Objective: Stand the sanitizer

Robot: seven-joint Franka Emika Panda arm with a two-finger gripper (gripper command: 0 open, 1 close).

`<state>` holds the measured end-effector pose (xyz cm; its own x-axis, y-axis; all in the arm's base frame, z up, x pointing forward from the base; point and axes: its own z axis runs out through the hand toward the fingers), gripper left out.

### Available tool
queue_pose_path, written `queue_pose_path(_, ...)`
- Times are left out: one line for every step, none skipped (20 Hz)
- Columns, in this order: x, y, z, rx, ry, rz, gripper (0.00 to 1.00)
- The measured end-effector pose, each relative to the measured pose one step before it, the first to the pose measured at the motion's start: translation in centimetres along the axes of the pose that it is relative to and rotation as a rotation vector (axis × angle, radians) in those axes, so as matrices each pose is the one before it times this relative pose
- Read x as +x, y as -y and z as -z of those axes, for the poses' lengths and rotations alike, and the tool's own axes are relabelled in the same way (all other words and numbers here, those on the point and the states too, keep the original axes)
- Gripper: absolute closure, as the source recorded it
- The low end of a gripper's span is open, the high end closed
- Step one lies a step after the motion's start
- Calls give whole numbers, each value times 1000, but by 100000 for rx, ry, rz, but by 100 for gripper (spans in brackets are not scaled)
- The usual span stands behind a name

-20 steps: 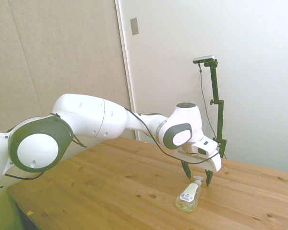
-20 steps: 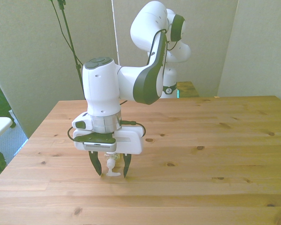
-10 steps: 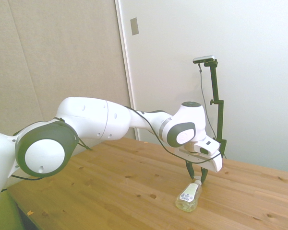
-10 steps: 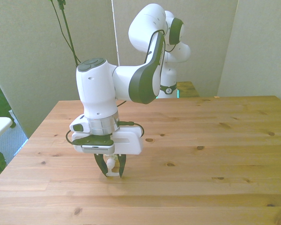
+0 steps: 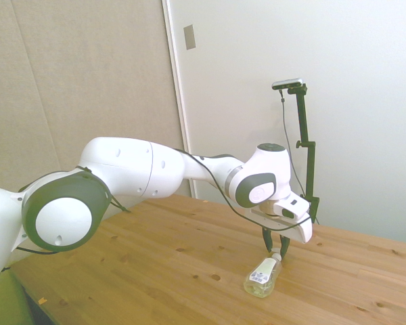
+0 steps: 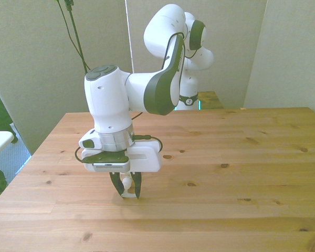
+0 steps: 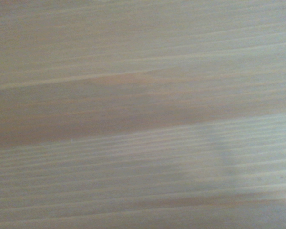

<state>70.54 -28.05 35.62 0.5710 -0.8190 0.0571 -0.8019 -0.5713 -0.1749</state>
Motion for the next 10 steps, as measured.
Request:
queue_pose_path(-5, 28, 10, 713, 332, -332, 100)
queue_pose_path(-20, 58, 10, 576, 230, -271, 100)
queue_pose_path(-33, 132, 22, 724, -72, -141, 100)
queue_pose_path(-46, 243, 49, 920, -474, -19, 100)
queue_pose_path(-1, 299, 139, 1221, -1173, -166, 100)
queue_pose_path(39, 387, 297, 1532, -1895, -513, 100)
queue_pose_path(38, 420, 371, 1656, -2147, -771, 100)
queue_pose_path(4, 488, 504, 1964, -2735, -1139, 100)
queue_pose_path(-102, 545, 671, 2081, -3195, -1307, 100)
queue_pose_path(-222, 571, 731, 2247, -3420, -1338, 100)
